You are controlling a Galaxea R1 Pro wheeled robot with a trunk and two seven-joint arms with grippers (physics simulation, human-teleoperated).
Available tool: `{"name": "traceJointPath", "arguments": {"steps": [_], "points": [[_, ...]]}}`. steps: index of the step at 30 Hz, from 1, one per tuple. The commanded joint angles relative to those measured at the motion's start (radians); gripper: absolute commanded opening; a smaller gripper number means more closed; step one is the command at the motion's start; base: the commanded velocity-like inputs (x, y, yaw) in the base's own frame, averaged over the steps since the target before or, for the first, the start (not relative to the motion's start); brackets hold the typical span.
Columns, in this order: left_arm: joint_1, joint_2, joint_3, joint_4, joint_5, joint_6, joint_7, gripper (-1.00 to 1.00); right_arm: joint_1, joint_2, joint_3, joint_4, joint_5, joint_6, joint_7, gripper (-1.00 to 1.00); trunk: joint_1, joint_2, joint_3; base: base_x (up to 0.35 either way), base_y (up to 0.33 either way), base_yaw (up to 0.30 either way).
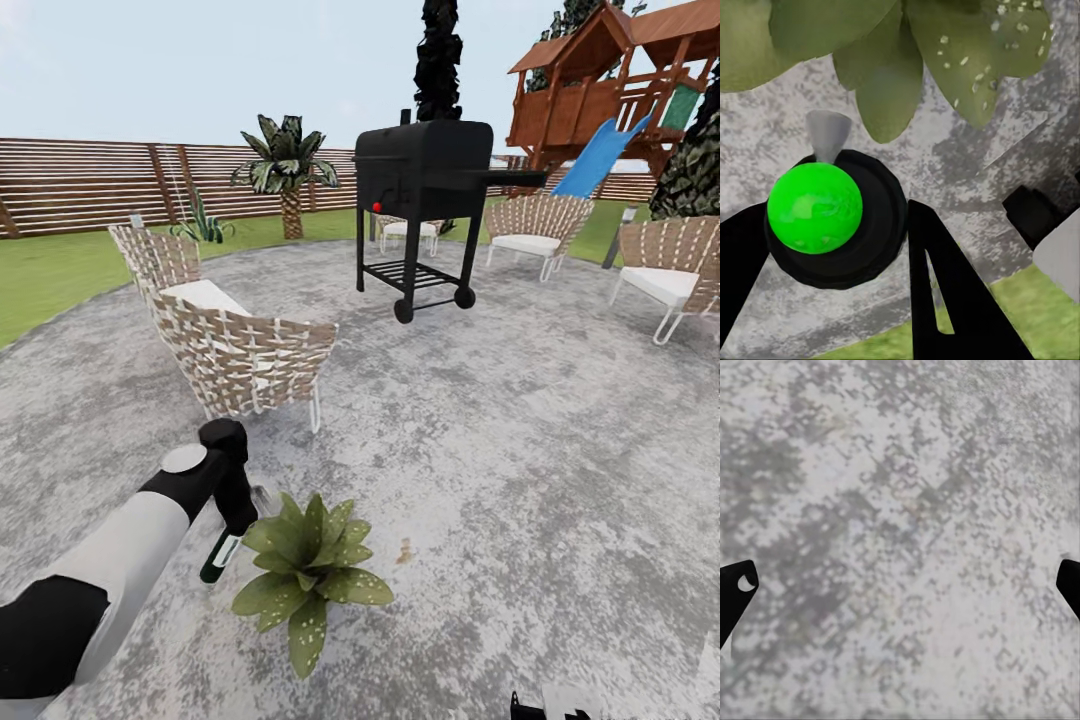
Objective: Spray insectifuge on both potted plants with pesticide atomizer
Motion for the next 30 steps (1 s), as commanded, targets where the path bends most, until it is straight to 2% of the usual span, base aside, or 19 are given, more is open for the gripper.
{"name": "traceJointPath", "arguments": {"steps": [1, 4, 5, 6, 10, 15, 18, 21, 22, 24, 26, 30], "points": [[-0.014, -0.004, -0.022, 0.0, -0.005, 0.011, -0.009, -1.0, -0.001, 0.0, -0.007, 0.001, 0.01, -0.003, -0.004, 1.0, 0.0, 0.0, -0.001, 0.0, 0.0, -0.022], [-0.042, -0.025, -0.131, 0.001, -0.032, 0.012, -0.009, -1.0, -0.001, 0.0, -0.007, 0.001, 0.01, -0.003, -0.004, 1.0, 0.0, 0.0, -0.001, 0.0, 0.0, -0.007], [-0.044, -0.03, -0.156, 0.002, -0.059, 0.012, -0.009, -1.0, -0.001, 0.0, -0.007, 0.001, 0.01, -0.003, -0.004, 1.0, 0.0, 0.0, -0.001, 0.0, 0.0, -0.001], [-0.044, -0.031, -0.166, 0.002, -0.084, 0.012, -0.009, -1.0, -0.001, 0.0, -0.007, 0.001, 0.01, -0.003, -0.004, 1.0, 0.0, 0.0, -0.001, 0.0, 0.0, 0.0], [-0.026, -0.03, -0.17, 0.002, -0.11, 0.012, -0.009, -1.0, -0.001, 0.0, -0.007, 0.001, 0.01, -0.003, -0.004, 1.0, 0.0, 0.0, -0.001, 0.0, 0.0, 0.0], [-0.022, -0.059, -0.166, 0.003, -0.099, 0.02, -0.009, -1.0, -0.001, 0.0, -0.007, 0.001, 0.01, -0.003, -0.004, 1.0, 0.0, 0.0, -0.001, 0.0, 0.0, 0.0], [-0.02, -0.064, -0.163, 0.004, -0.096, 0.023, -0.009, -1.0, -0.001, 0.0, -0.007, 0.001, 0.01, -0.003, -0.004, 1.0, 0.0, 0.0, -0.001, 0.0, 0.0, 0.0], [0.002, -0.049, -0.155, 0.005, -0.096, 0.023, -0.009, -1.0, -0.001, 0.0, -0.007, 0.001, 0.01, -0.003, -0.004, 1.0, 0.0, 0.0, -0.001, 0.0, 0.0, 0.0], [0.049, -0.017, -0.125, 0.003, -0.097, 0.022, -0.009, -1.0, -0.001, 0.0, -0.007, 0.001, 0.01, -0.003, -0.005, 1.0, 0.0, 0.0, -0.001, 0.0, 0.0, 0.0], [0.066, -0.006, -0.112, 0.003, -0.098, 0.022, -0.009, -1.0, -0.001, 0.0, -0.007, 0.001, 0.01, -0.003, -0.005, 1.0, 0.0, 0.0, -0.001, 0.0, 0.0, 0.0], [0.093, -0.001, -0.104, 0.003, -0.099, 0.022, -0.009, -1.0, -0.001, 0.0, -0.007, 0.001, 0.01, -0.003, -0.005, 1.0, 0.0, 0.0, -0.001, 0.0, 0.0, 0.053], [0.099, -0.003, -0.105, 0.005, -0.098, 0.023, -0.009, -1.0, -0.001, 0.002, -0.006, 0.001, 0.01, -0.003, -0.005, 1.0, 0.0, 0.0, -0.001, 0.0, 0.0, 0.236]]}}
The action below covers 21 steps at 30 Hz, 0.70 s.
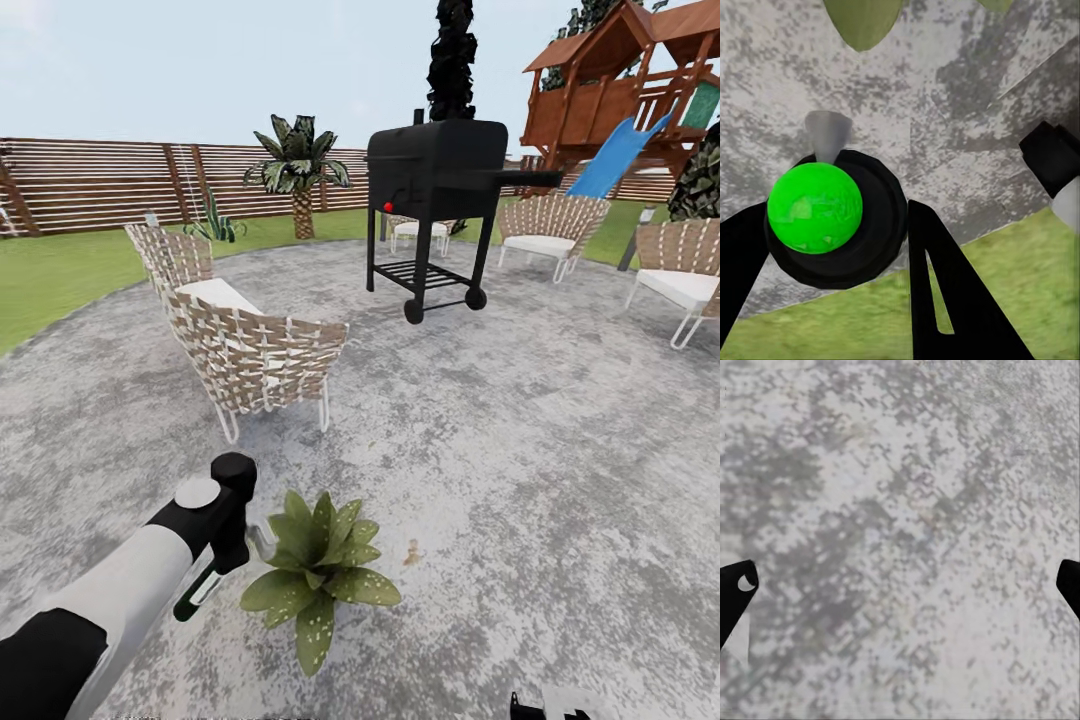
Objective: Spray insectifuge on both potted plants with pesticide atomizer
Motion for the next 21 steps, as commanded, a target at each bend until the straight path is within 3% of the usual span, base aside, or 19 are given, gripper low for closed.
{"name": "traceJointPath", "arguments": {"steps": [1, 7, 12, 17, 21], "points": [[0.0, 0.0, -0.005, -0.002, -0.006, 0.011, -0.009, -1.0, -0.001, 0.0, -0.007, 0.001, 0.011, -0.003, -0.003, 1.0, 0.0, 0.0, -0.001, 0.0, 0.0, 0.273], [0.002, 0.002, 0.001, -0.001, -0.003, 0.013, -0.009, -1.0, -0.001, 0.0, -0.007, 0.001, 0.011, -0.003, -0.003, 1.0, 0.0, 0.0, -0.001, 0.0, -0.092, 0.112], [0.011, 0.001, 0.066, -0.001, -0.004, 0.015, -0.009, -1.0, -0.001, 0.0, -0.007, 0.001, 0.011, -0.003, -0.003, 1.0, 0.0, 0.0, -0.001, 0.013, -0.241, 0.002], [0.014, 0.002, 0.074, -0.001, -0.004, 0.015, -0.009, -1.0, -0.001, 0.0, -0.007, 0.001, 0.011, -0.003, -0.003, 1.0, 0.0, 0.0, -0.001, 0.181, -0.177, 0.033], [0.015, 0.002, 0.082, -0.001, -0.006, 0.015, -0.009, -1.0, -0.001, 0.0, -0.007, 0.001, 0.011, -0.003, -0.003, 1.0, 0.0, 0.0, -0.001, 0.219, -0.148, 0.218]]}}
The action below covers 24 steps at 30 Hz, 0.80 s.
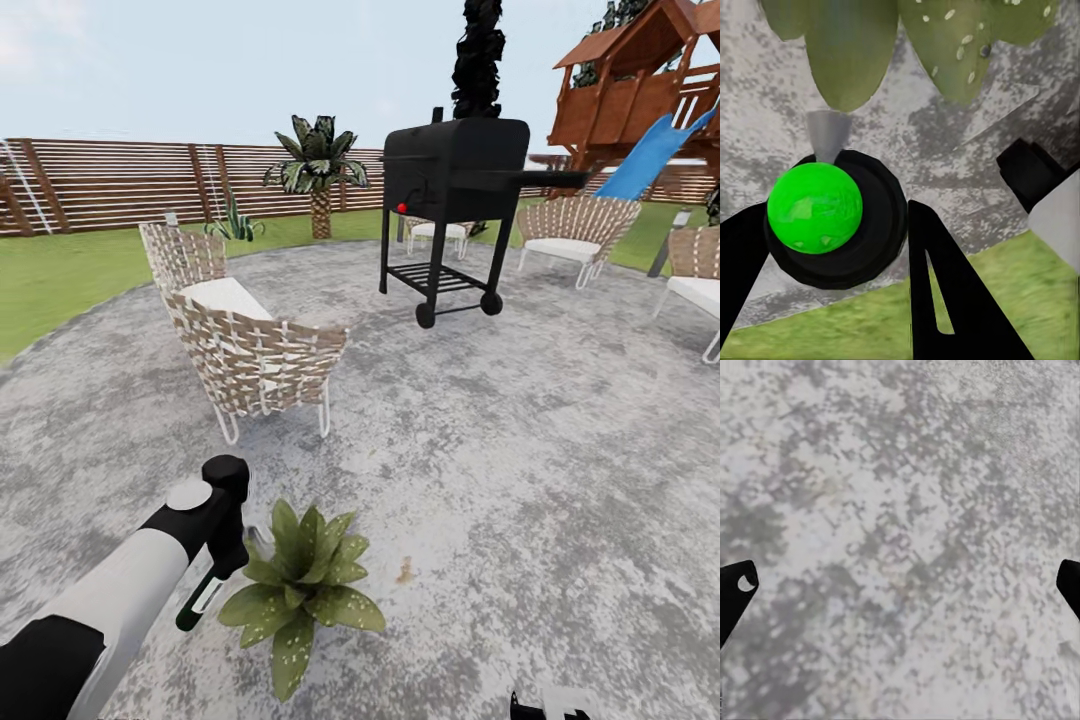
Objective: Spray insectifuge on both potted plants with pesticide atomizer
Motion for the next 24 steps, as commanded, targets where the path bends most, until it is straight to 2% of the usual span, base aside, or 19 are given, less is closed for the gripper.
{"name": "traceJointPath", "arguments": {"steps": [1, 4, 9, 13, 16, 21, 23, 24], "points": [[0.001, 0.001, -0.005, -0.001, -0.008, 0.011, -0.009, -1.0, -0.001, 0.0, -0.006, 0.001, 0.011, -0.003, -0.003, 1.0, 0.0, 0.0, -0.001, 0.07, -0.043, 0.273], [0.022, 0.001, -0.004, -0.003, -0.014, 0.011, -0.009, -1.0, -0.001, 0.0, -0.006, 0.001, 0.011, -0.003, -0.003, 1.0, 0.0, 0.0, -0.001, 0.02, -0.012, 0.276], [0.024, 0.002, -0.001, -0.003, -0.015, 0.012, -0.009, -1.0, -0.001, 0.0, -0.006, 0.001, 0.011, -0.003, -0.003, 1.0, 0.0, 0.0, -0.001, 0.001, -0.001, 0.266], [0.025, -0.003, 0.005, -0.004, -0.006, 0.033, 0.01, -1.0, -0.001, 0.0, -0.006, 0.001, 0.011, -0.003, -0.003, 1.0, 0.0, 0.0, -0.001, 0.0, 0.0, 0.055], [0.026, -0.017, 0.03, -0.006, -0.004, 0.079, 0.028, -1.0, -0.001, 0.0, -0.005, 0.001, 0.011, -0.002, -0.002, 1.0, 0.0, 0.0, -0.001, 0.0, 0.0, 0.005], [0.081, -0.024, 0.041, -0.032, -0.003, 0.089, 0.035, -1.0, -0.001, 0.0, -0.005, 0.003, 0.011, -0.001, -0.002, 1.0, 0.0, 0.0, -0.001, 0.0, 0.0, 0.0], [0.085, -0.024, 0.079, -0.058, -0.003, 0.089, 0.061, -1.0, -0.001, 0.0, -0.005, 0.003, 0.011, -0.001, -0.002, 1.0, 0.0, 0.0, -0.001, 0.0, 0.0, 0.0], [0.086, -0.024, 0.136, -0.069, -0.003, 0.089, 0.077, -1.0, -0.001, 0.0, -0.005, 0.003, 0.012, -0.001, -0.001, 1.0, 0.0, 0.0, -0.001, 0.0, 0.0, 0.0]]}}
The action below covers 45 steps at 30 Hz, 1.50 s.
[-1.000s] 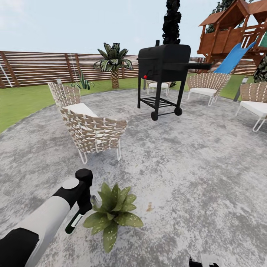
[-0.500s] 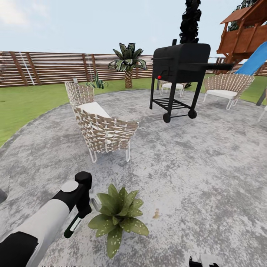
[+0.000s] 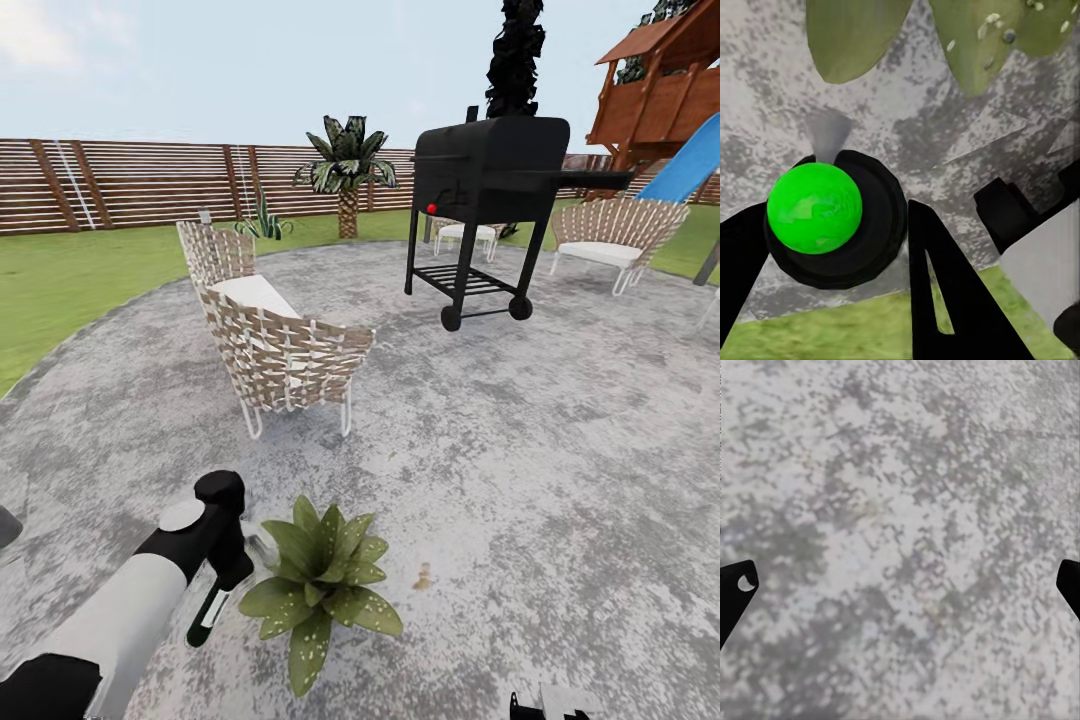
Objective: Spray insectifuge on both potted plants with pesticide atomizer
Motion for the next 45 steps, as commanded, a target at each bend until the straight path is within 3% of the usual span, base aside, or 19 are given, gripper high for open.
{"name": "traceJointPath", "arguments": {"steps": [1, 3, 5, 9, 11, 14, 21, 26, 30, 41, 43, 45], "points": [[0.0, 0.0, 0.031, -0.002, -0.005, 0.011, -0.005, -1.0, -0.001, 0.0, -0.007, 0.001, 0.011, -0.003, -0.003, 1.0, 0.0, 0.0, -0.001, 0.0, 0.0, 0.0], [0.01, -0.004, 0.067, 0.0, 0.001, 0.01, -0.001, -1.0, -0.001, 0.0, -0.007, 0.001, 0.011, -0.004, -0.003, 1.0, 0.0, 0.0, -0.001, 0.0, 0.0, 0.0], [0.023, -0.009, 0.079, -0.006, 0.006, 0.01, 0.0, -1.0, -0.001, 0.0, -0.006, 0.001, 0.011, -0.003, -0.003, 1.0, 0.0, 0.0, -0.001, 0.0, 0.0, 0.0], [0.05, -0.076, 0.077, -0.001, 0.001, 0.01, 0.005, -1.0, -0.001, 0.0, -0.005, 0.001, 0.011, -0.004, -0.003, 1.0, 0.0, 0.0, -0.001, 0.0, 0.0, 0.0], [0.077, -0.102, 0.074, -0.007, -0.004, 0.009, 0.048, -1.0, -0.001, 0.0, -0.005, 0.001, 0.011, -0.004, -0.003, 1.0, 0.0, 0.0, -0.001, 0.0, 0.0, 0.0], [0.086, -0.118, 0.073, -0.007, 0.0, 0.01, 0.147, -1.0, -0.001, 0.0, -0.006, 0.001, 0.011, -0.004, -0.004, 1.0, 0.0, 0.0, -0.001, 0.0, 0.0, 0.0], [0.09, -0.12, 0.08, -0.013, 0.006, 0.01, 0.178, -1.0, -0.001, 0.0, -0.007, 0.001, 0.011, -0.004, -0.004, 1.0, 0.0, 0.0, -0.001, 0.0, 0.0, 0.0], [0.09, -0.121, 0.083, -0.109, 0.024, 0.007, 0.143, -1.0, -0.001, 0.0, -0.007, 0.001, 0.011, -0.004, -0.004, 1.0, 0.0, 0.0, -0.001, 0.0, 0.0, 0.0], [0.09, -0.12, 0.083, -0.125, 0.04, 0.006, 0.122, -1.0, -0.001, 0.0, -0.007, 0.001, 0.011, -0.004, -0.004, 1.0, 0.0, 0.0, -0.001, 0.0, 0.0, 0.0], [0.091, -0.098, 0.096, -0.168, 0.042, 0.007, 0.121, -1.0, -0.001, 0.0, -0.006, 0.001, 0.011, -0.003, -0.004, 1.0, 0.0, 0.0, -0.001, 0.0, 0.0, 0.0], [0.092, -0.128, 0.091, -0.164, 0.04, 0.008, 0.125, -1.0, -0.001, 0.0, -0.005, 0.001, 0.011, -0.003, -0.004, 1.0, 0.0, 0.0, -0.001, 0.0, 0.0, 0.0], [0.092, -0.14, 0.09, -0.165, 0.038, 0.008, 0.128, -1.0, -0.001, 0.0, -0.005, 0.001, 0.011, -0.003, -0.004, 1.0, 0.0, 0.0, -0.001, 0.0, 0.0, 0.0]]}}
